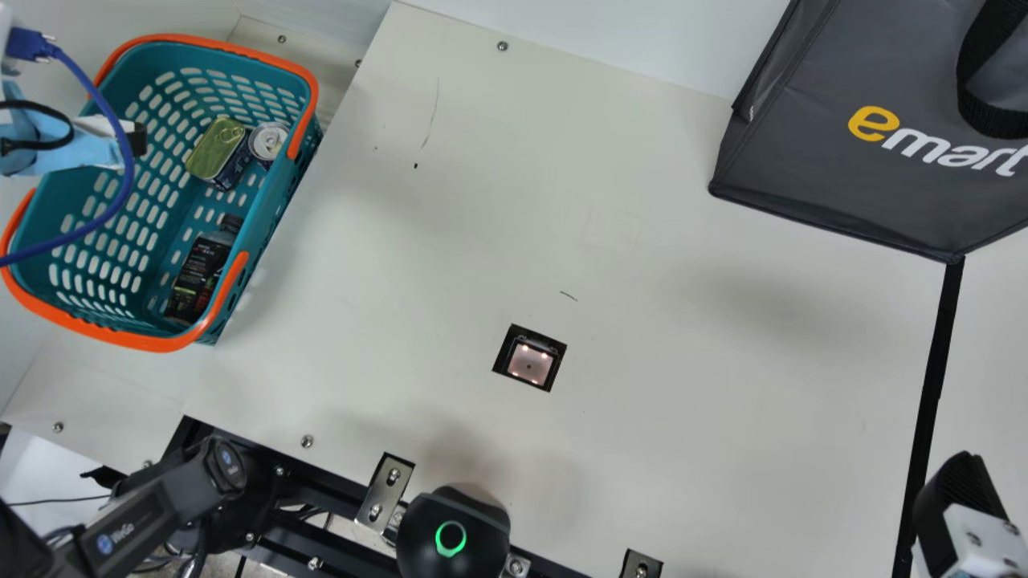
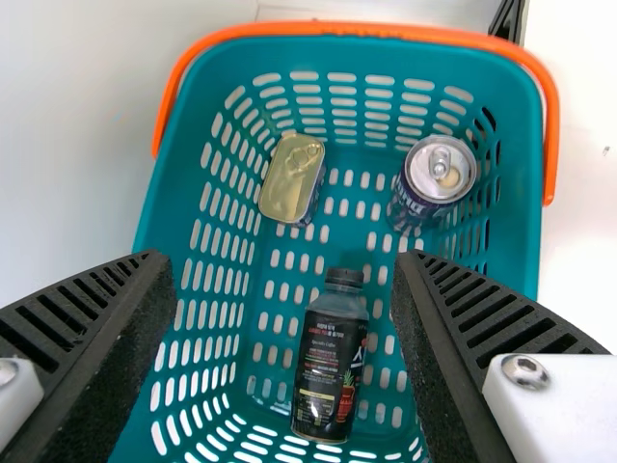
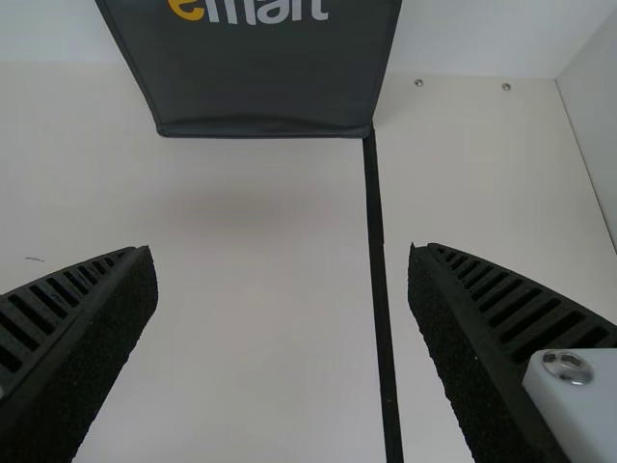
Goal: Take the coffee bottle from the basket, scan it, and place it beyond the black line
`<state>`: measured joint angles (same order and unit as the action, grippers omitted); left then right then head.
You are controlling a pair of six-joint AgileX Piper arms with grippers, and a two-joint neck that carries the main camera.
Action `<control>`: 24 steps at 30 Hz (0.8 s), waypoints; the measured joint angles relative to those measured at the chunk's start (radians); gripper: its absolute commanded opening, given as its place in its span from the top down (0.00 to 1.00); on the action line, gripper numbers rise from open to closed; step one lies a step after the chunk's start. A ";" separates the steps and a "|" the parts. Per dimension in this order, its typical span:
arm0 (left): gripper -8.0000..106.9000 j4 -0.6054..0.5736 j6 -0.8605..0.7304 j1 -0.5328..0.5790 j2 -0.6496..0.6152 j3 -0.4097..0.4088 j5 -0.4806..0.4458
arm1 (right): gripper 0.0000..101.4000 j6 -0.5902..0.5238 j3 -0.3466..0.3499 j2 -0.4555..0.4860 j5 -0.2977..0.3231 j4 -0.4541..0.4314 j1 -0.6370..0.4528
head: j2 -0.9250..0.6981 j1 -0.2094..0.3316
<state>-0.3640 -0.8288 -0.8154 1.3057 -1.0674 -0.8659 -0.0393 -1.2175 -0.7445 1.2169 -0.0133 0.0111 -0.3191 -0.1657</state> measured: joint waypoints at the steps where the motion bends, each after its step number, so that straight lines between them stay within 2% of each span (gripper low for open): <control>1: 0.15 -0.003 -0.008 -0.002 0.005 0.005 0.003 | 0.10 0.000 0.000 0.000 0.000 0.000 0.000 | 0.000 0.000; 24: 0.15 -0.048 -0.133 -0.019 0.096 0.084 0.080 | 0.10 0.000 0.000 0.000 -0.001 0.000 0.000 | 0.000 0.000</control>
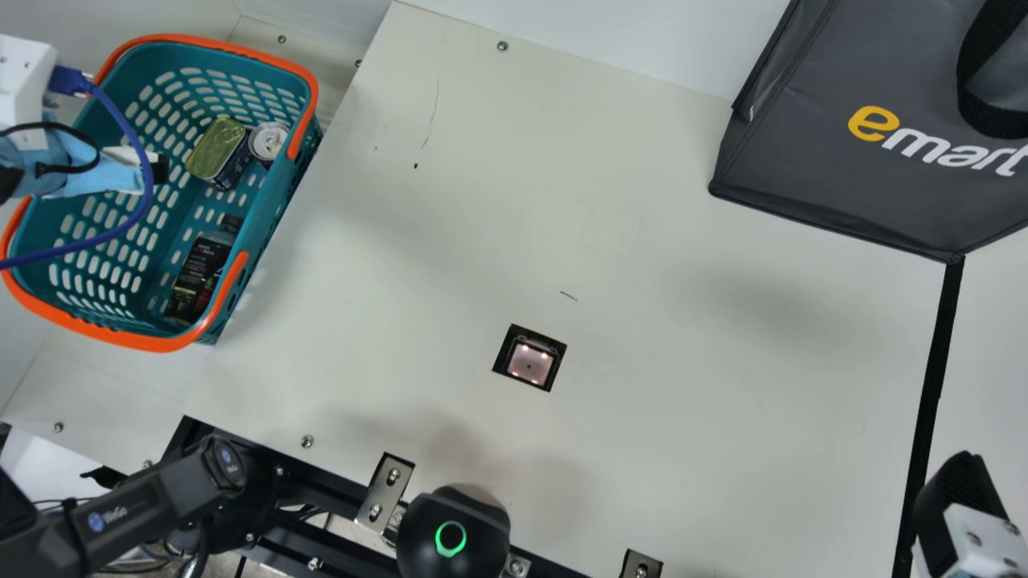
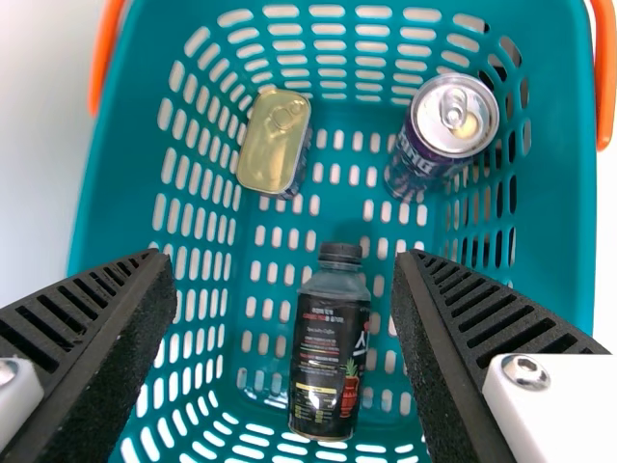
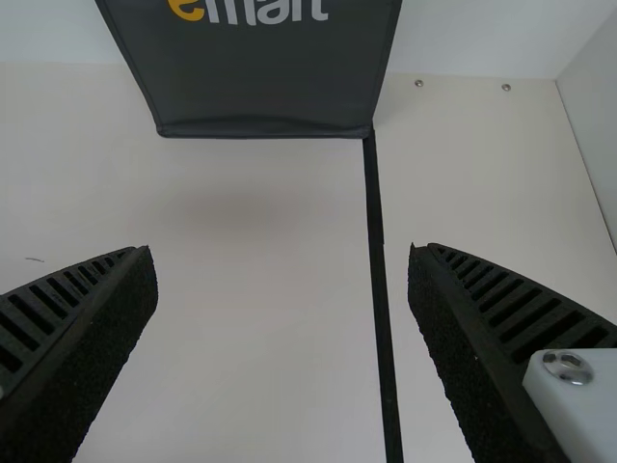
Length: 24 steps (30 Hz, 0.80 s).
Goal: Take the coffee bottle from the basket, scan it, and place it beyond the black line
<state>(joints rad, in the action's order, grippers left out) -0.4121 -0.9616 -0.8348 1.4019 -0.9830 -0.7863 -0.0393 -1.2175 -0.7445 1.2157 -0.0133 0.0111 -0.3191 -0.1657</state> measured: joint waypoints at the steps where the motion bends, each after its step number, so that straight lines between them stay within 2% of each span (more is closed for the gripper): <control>1: 0.15 -0.003 -0.007 0.000 0.004 0.004 0.003 | 0.10 0.000 0.000 0.000 0.000 0.000 0.000 | 0.000 0.000; 15: 0.15 -0.057 -0.095 -0.013 0.087 0.024 0.016 | 0.10 0.000 0.000 0.000 0.000 0.000 0.000 | 0.000 0.000; 24: 0.15 -0.068 -0.153 -0.021 0.160 -0.016 0.005 | 0.10 0.000 0.000 0.000 0.000 0.000 0.000 | 0.000 0.000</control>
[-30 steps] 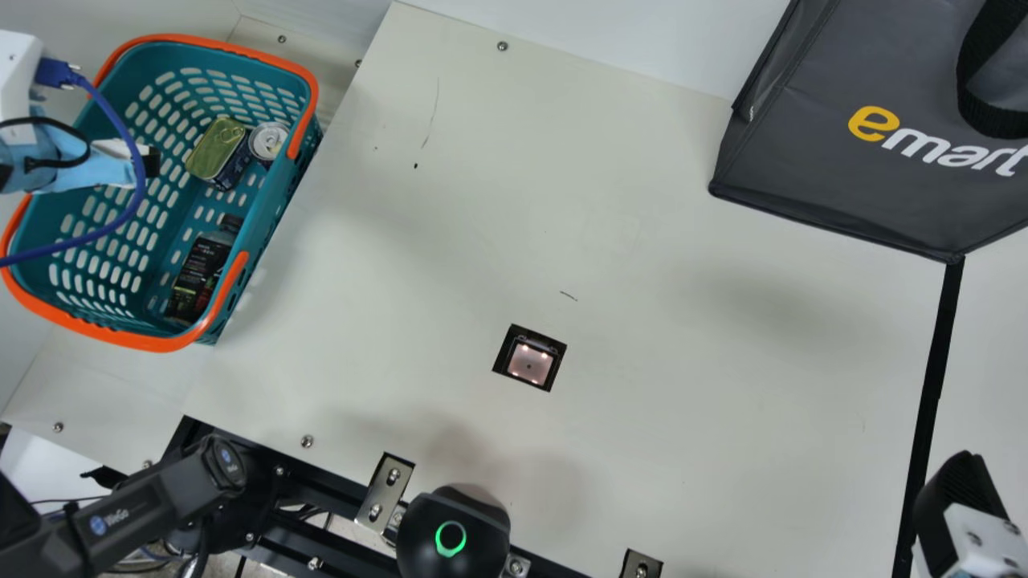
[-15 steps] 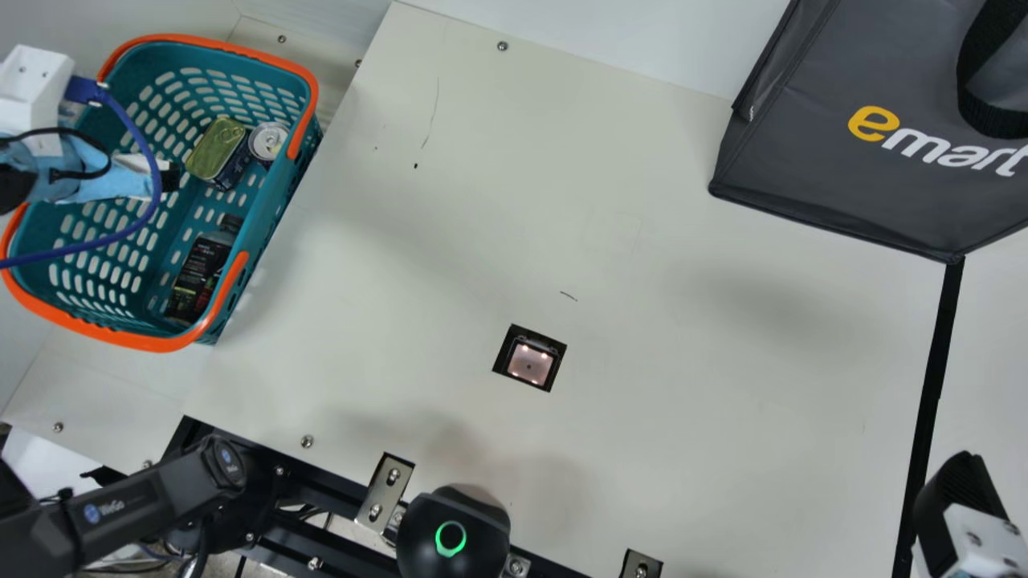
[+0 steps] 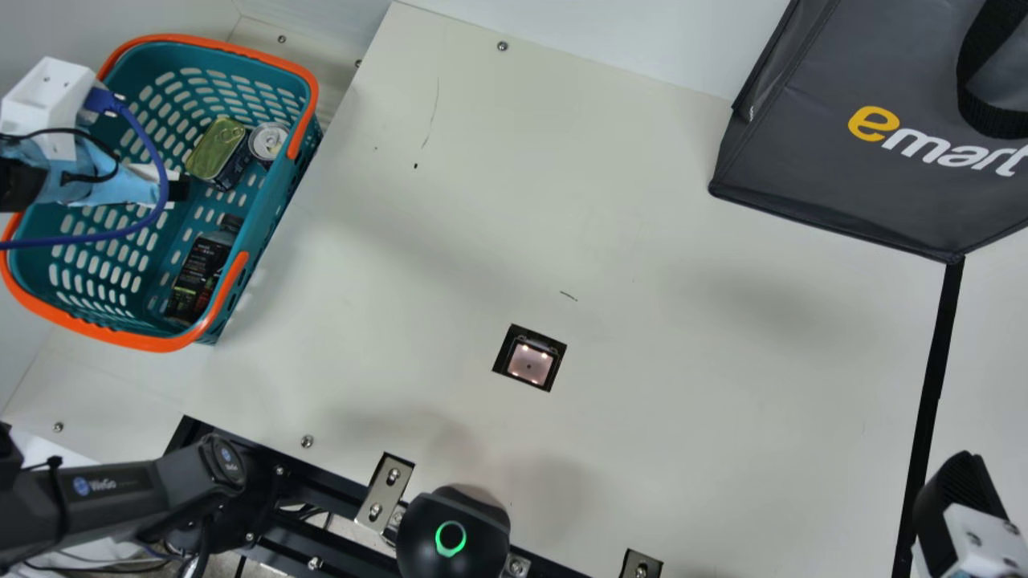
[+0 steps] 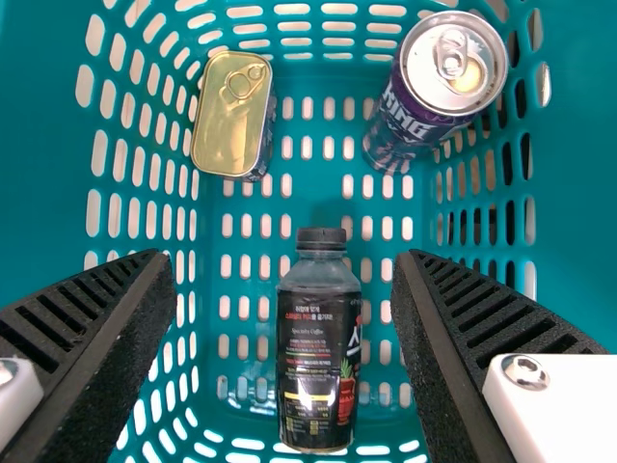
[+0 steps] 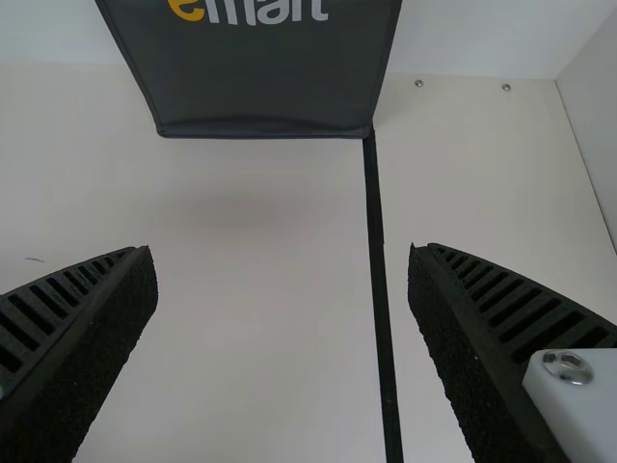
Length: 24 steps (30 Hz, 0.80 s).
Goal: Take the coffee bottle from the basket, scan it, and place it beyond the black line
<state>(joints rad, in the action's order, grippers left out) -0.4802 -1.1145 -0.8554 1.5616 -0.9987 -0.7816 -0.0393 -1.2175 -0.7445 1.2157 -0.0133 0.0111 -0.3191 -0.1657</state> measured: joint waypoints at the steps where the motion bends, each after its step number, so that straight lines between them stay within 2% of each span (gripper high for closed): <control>1: 0.15 0.000 0.000 0.000 0.007 -0.005 0.000 | 0.10 0.000 0.000 0.000 0.000 0.000 0.000 | 0.000 0.000; 15: 0.15 0.059 0.118 0.077 0.134 -0.088 0.066 | 0.10 0.000 0.000 0.000 0.001 0.000 0.000 | 0.000 0.000; 24: 0.15 0.102 0.193 0.104 0.196 -0.131 0.063 | 0.10 0.000 0.000 0.000 0.001 0.000 0.000 | 0.000 0.000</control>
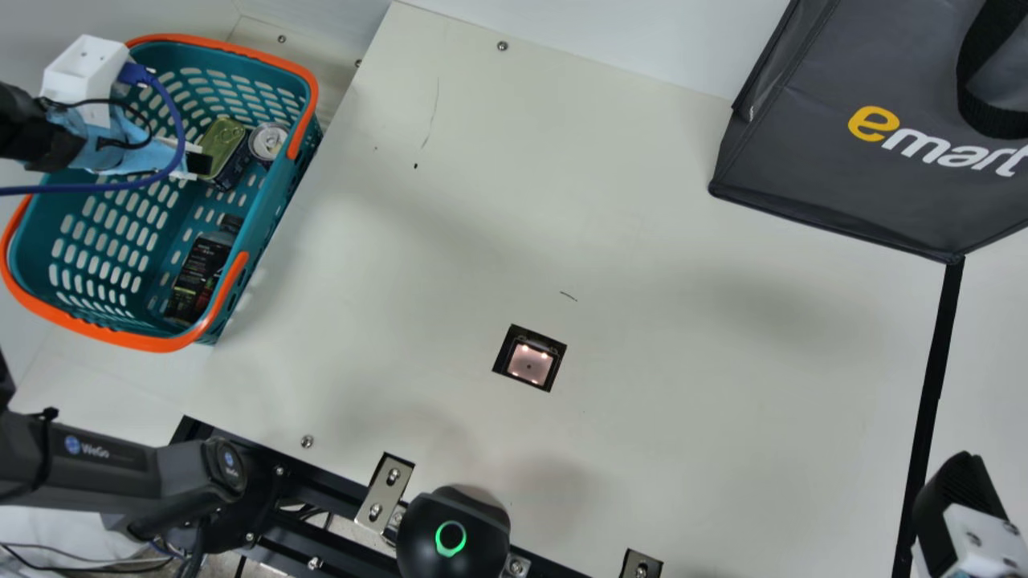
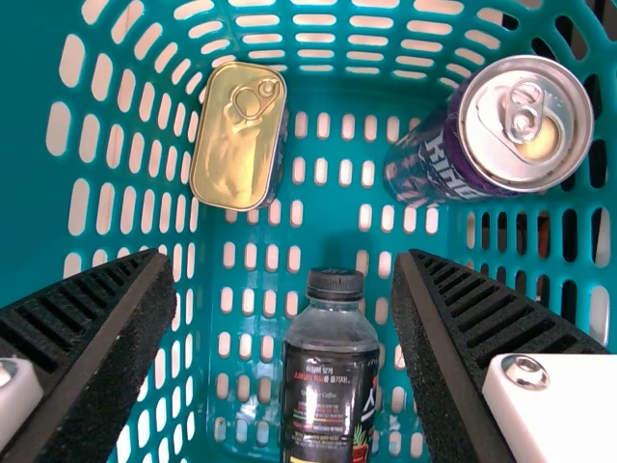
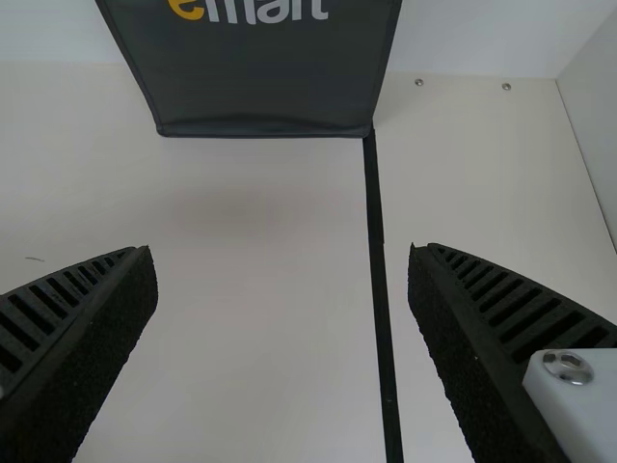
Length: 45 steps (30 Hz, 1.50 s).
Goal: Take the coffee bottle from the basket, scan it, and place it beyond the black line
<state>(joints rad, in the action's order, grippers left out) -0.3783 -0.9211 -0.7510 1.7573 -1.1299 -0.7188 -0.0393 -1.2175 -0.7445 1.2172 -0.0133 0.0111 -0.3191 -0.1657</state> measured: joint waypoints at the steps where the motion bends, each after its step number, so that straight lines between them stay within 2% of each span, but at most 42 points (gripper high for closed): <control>1: 0.15 0.003 0.000 0.000 0.007 -0.003 0.000 | 0.10 0.000 0.000 0.000 0.000 0.000 0.000 | 0.000 0.000; 10: 0.15 0.010 -0.018 -0.002 0.058 -0.002 0.011 | 0.10 0.000 0.000 0.000 0.000 0.000 0.000 | 0.000 0.000; 32: 0.15 -0.003 -0.082 0.022 0.170 0.080 0.124 | 0.10 0.000 0.000 0.000 -0.002 0.000 0.000 | 0.000 0.000; 45: 0.15 -0.015 -0.098 0.036 0.260 0.070 0.194 | 0.10 0.000 0.000 0.000 -0.002 0.000 0.000 | 0.000 0.000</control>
<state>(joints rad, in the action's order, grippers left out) -0.3938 -1.0187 -0.7146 2.0171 -1.0596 -0.5249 -0.0393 -1.2175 -0.7445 1.2149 -0.0133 0.0111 -0.3191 -0.1657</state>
